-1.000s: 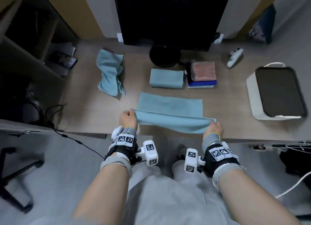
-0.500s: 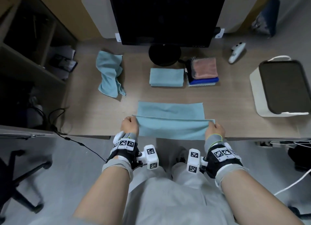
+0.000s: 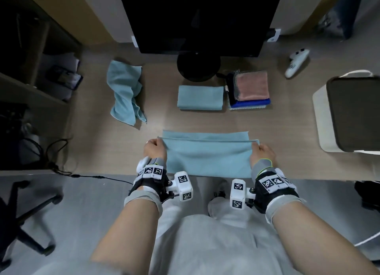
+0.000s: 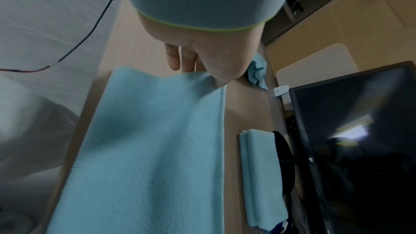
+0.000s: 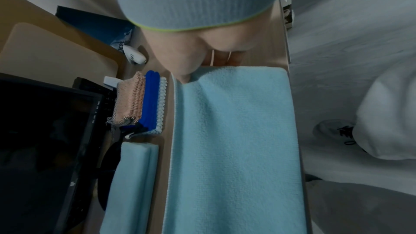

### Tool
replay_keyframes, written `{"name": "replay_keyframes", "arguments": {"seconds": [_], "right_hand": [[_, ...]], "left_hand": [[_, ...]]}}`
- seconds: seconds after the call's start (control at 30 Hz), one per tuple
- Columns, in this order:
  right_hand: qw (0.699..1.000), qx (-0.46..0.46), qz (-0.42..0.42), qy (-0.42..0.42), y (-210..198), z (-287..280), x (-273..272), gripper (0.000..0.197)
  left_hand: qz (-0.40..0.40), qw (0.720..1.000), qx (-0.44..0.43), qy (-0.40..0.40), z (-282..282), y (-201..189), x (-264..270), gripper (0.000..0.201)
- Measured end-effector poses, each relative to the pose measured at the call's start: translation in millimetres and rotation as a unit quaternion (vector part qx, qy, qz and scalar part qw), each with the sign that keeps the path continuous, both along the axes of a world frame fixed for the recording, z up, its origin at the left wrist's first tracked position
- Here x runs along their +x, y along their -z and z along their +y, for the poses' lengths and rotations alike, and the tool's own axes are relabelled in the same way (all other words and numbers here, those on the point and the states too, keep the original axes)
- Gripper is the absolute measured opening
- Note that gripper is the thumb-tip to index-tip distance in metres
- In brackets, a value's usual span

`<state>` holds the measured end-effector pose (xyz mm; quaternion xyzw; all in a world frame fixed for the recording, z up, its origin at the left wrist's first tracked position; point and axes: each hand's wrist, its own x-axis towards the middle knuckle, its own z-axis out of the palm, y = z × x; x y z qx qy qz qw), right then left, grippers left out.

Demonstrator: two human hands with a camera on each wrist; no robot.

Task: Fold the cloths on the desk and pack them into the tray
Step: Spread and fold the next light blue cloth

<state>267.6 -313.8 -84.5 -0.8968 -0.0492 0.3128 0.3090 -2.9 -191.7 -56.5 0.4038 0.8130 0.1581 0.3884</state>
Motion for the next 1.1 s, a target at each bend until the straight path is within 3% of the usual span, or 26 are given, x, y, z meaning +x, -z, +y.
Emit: {"name": "replay_keyframes", "arguments": {"seconds": [0.3, 0.73, 1.1], "right_hand": [[0.989, -0.138, -0.029, -0.04, 21.1, 37.0, 2.8, 0.03], [0.988, -0.153, -0.038, -0.011, 40.7, 57.0, 5.0, 0.032], [0.993, -0.067, -0.029, 0.096, 50.0, 59.5, 7.2, 0.019]], "left_hand": [[0.035, 0.989, -0.123, 0.075, 57.3, 40.4, 3.6, 0.037], [0.113, 0.982, -0.128, 0.075, 67.0, 51.0, 7.0, 0.03], [0.101, 0.987, -0.11, 0.063, 79.6, 53.8, 0.5, 0.021]]}}
